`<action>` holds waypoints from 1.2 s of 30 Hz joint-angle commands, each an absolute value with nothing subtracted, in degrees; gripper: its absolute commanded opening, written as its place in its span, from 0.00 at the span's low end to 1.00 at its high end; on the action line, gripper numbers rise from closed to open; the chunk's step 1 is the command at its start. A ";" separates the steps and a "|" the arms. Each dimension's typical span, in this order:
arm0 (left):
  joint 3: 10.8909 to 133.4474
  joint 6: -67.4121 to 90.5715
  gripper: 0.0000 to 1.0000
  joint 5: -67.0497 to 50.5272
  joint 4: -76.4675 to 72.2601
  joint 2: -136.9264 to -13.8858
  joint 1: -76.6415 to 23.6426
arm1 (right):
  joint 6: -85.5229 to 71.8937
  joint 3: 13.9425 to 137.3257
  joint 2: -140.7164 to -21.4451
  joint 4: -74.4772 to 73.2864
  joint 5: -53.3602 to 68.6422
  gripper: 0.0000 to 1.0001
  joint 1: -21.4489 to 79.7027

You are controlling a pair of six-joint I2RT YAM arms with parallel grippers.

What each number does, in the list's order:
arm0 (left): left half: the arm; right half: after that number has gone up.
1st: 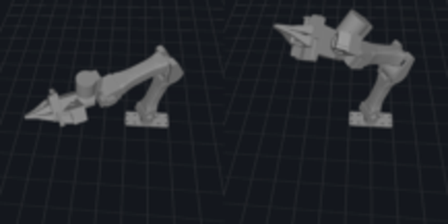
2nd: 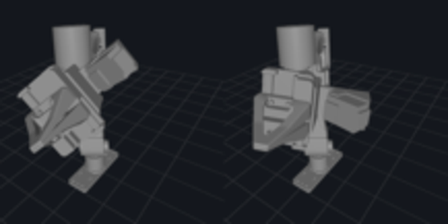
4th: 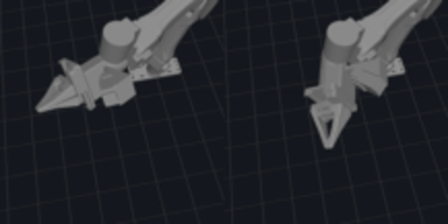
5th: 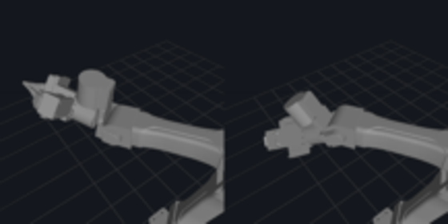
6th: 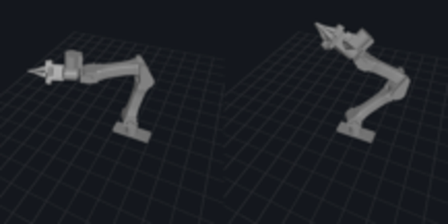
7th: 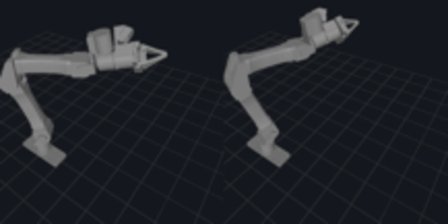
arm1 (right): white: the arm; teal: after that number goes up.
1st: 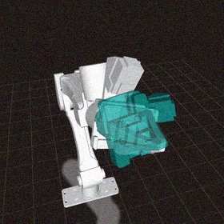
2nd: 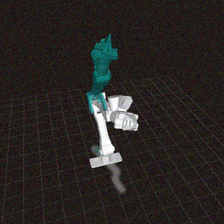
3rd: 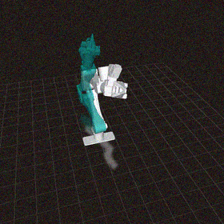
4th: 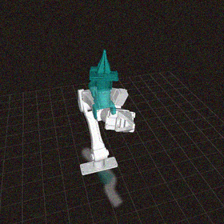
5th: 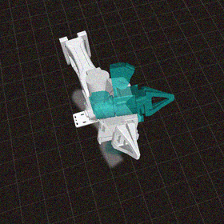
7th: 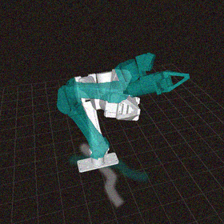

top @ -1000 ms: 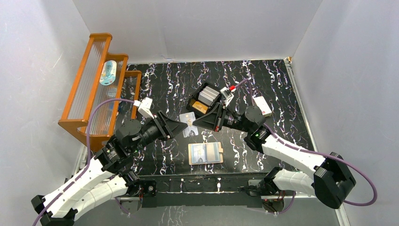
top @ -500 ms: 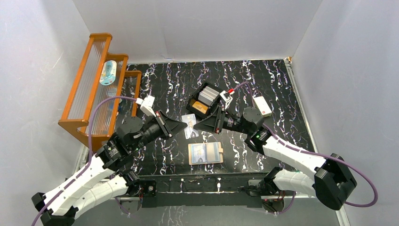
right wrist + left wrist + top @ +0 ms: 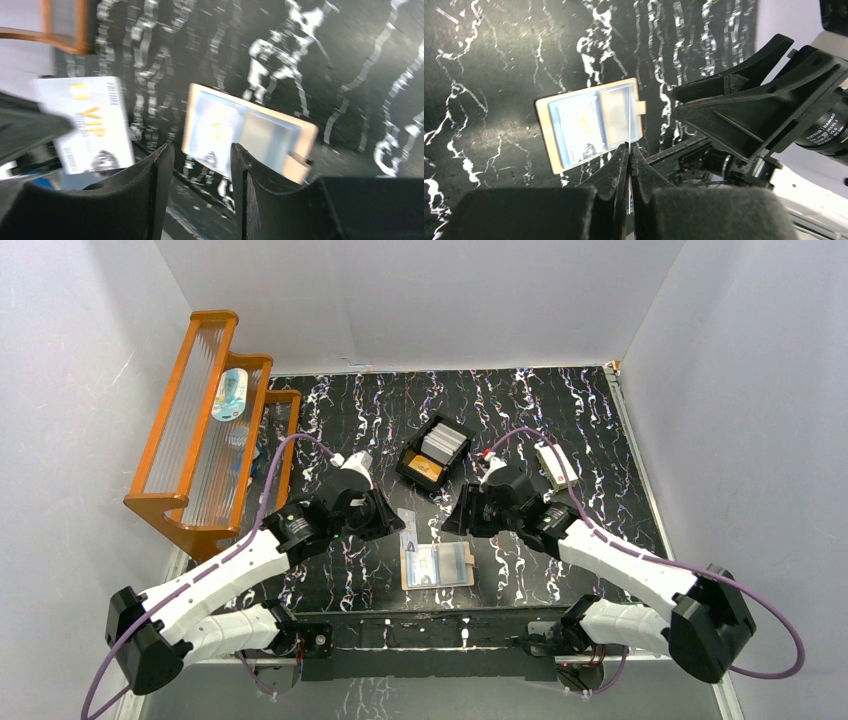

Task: Put the credit cards into the card holder
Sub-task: Insert the credit card into the card holder.

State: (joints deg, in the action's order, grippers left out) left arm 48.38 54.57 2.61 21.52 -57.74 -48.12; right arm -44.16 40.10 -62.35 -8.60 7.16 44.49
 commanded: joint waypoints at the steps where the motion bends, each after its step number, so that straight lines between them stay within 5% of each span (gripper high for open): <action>1: 48.82 54.90 0.00 2.13 22.07 -60.73 -47.99 | -38.64 43.21 -66.90 -19.00 1.08 0.54 44.48; 16: 37.10 61.91 0.00 -12.34 0.13 -68.30 -47.55 | -34.95 40.86 -75.38 -17.68 1.22 0.52 44.60; 36: 28.23 60.70 0.00 -15.63 -16.33 -74.17 -46.47 | -35.93 35.63 -76.17 -16.46 -1.23 0.40 44.58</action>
State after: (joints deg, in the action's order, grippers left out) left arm 29.78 61.10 -14.61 -12.45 -74.56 -46.98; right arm -35.79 36.56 -76.25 -17.69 0.30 44.49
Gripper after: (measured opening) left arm 0.009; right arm 0.402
